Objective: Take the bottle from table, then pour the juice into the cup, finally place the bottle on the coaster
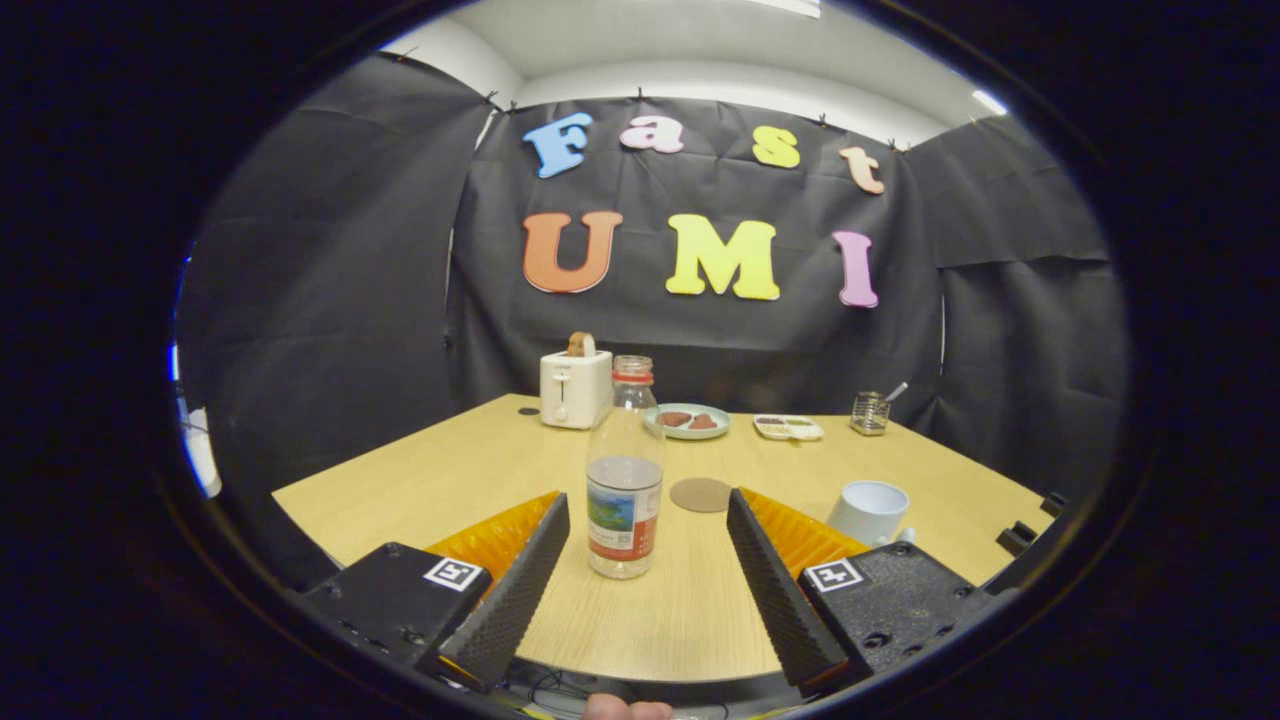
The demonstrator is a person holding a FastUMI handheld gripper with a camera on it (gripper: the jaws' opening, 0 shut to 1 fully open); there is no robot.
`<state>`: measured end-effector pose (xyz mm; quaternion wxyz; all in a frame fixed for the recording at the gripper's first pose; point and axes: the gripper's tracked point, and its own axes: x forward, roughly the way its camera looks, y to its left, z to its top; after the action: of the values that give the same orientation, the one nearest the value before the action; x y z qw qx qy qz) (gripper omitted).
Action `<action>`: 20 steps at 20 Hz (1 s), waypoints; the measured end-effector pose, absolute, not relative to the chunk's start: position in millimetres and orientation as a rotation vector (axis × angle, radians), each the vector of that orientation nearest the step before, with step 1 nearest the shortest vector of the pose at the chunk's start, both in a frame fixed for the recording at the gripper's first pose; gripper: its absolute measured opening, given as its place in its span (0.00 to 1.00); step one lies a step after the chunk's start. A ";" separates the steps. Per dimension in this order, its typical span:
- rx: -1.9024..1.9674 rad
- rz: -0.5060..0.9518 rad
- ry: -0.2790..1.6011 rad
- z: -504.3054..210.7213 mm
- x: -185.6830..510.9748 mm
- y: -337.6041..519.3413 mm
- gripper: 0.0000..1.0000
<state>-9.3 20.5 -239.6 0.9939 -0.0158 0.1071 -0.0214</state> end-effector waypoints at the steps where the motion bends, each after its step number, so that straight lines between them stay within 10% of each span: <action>1: -0.030 -0.044 0.228 -250.5 -1.4 21.7 1.00; 17: -0.159 -0.024 0.298 -301.8 88.9 36.4 0.99; 20: -0.128 -0.015 0.289 -296.2 90.2 35.1 0.87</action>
<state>90.2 35.1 -296.2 0.9875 -0.0636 0.1438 -0.0074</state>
